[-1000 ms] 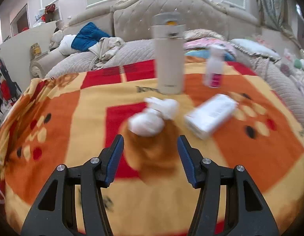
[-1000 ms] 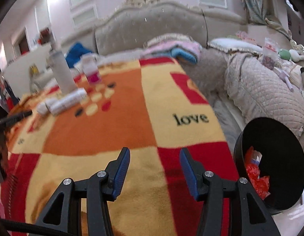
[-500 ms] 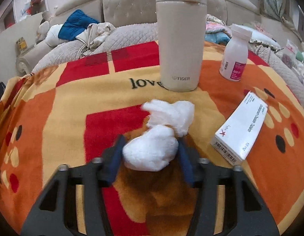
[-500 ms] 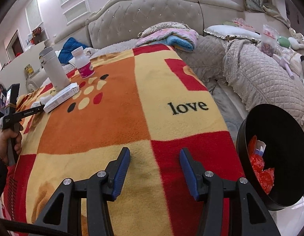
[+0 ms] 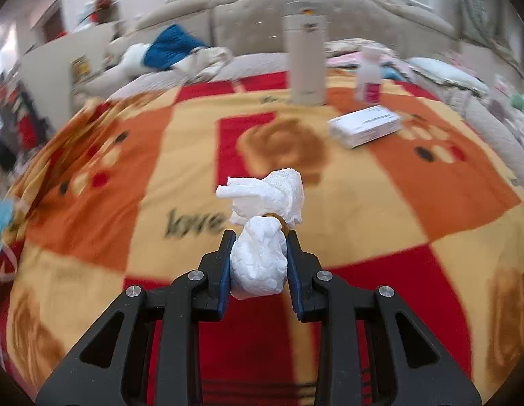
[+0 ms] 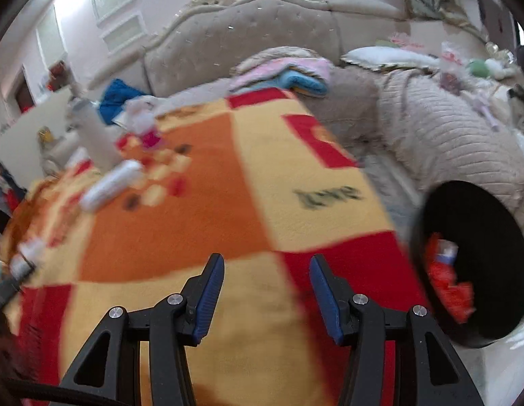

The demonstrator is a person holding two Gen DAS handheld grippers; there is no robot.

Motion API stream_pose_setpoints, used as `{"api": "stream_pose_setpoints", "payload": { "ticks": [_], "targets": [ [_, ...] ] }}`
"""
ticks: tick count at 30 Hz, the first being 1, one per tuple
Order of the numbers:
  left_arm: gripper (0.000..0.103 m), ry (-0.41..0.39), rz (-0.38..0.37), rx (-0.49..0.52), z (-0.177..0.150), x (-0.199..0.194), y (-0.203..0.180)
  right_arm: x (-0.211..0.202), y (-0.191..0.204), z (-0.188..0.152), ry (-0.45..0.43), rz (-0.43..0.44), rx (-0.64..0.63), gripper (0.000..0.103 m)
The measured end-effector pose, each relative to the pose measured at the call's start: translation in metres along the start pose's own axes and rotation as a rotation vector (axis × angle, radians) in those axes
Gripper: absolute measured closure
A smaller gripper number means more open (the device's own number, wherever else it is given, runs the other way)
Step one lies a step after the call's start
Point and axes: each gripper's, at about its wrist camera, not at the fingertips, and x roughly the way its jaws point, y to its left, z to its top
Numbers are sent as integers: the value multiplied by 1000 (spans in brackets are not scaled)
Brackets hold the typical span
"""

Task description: Collect trash

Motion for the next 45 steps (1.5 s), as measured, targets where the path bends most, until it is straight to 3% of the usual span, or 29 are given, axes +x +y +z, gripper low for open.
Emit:
{"api": "stream_pose_setpoints", "payload": {
  "ticks": [3, 6, 9, 11, 14, 16, 17, 19, 23, 27, 29, 30, 31, 35, 40, 45],
  "targets": [
    [77, 47, -15, -69, -1, 14, 11, 15, 47, 20, 54, 138, 40, 45],
    [76, 71, -12, -74, -2, 18, 10, 38, 93, 37, 111, 267, 78, 45],
    [75, 96, -44, -104, -5, 21, 15, 79, 140, 54, 181, 365, 133, 41],
    [74, 95, -51, -119, -5, 20, 17, 109, 159, 60, 220, 376, 190, 41],
    [74, 94, -39, -115, -5, 19, 16, 145, 178, 68, 243, 320, 263, 40],
    [74, 95, -36, -116, -5, 20, 16, 164, 186, 72, 264, 270, 310, 29],
    [74, 95, -37, -119, -5, 20, 16, 165, 193, 77, 222, 254, 314, 23],
    [74, 94, -38, -128, -4, 21, 17, 174, 209, 86, 223, 199, 295, 19],
    [75, 94, -40, -144, -3, 22, 19, 187, 242, 93, 235, 19, 169, 14],
    [75, 94, -47, -150, -3, 22, 20, 201, 279, 89, 266, -153, -92, 16],
    [75, 95, -45, -148, -3, 22, 20, 194, 283, 82, 246, -150, -188, 30],
    [75, 95, -43, -146, -3, 22, 19, 189, 283, 80, 238, -140, -211, 49],
    [75, 95, -41, -144, -3, 22, 19, 180, 281, 77, 235, -119, -249, 57],
    [75, 95, -40, -143, -3, 22, 19, 149, 258, 60, 199, -24, -327, 57],
    [74, 97, -24, -129, -3, 23, 17, 101, 213, 33, 156, 195, -375, 57],
    [74, 98, -19, -123, -3, 23, 16, 47, 165, -2, 139, 268, -444, 57]
  ]
}}
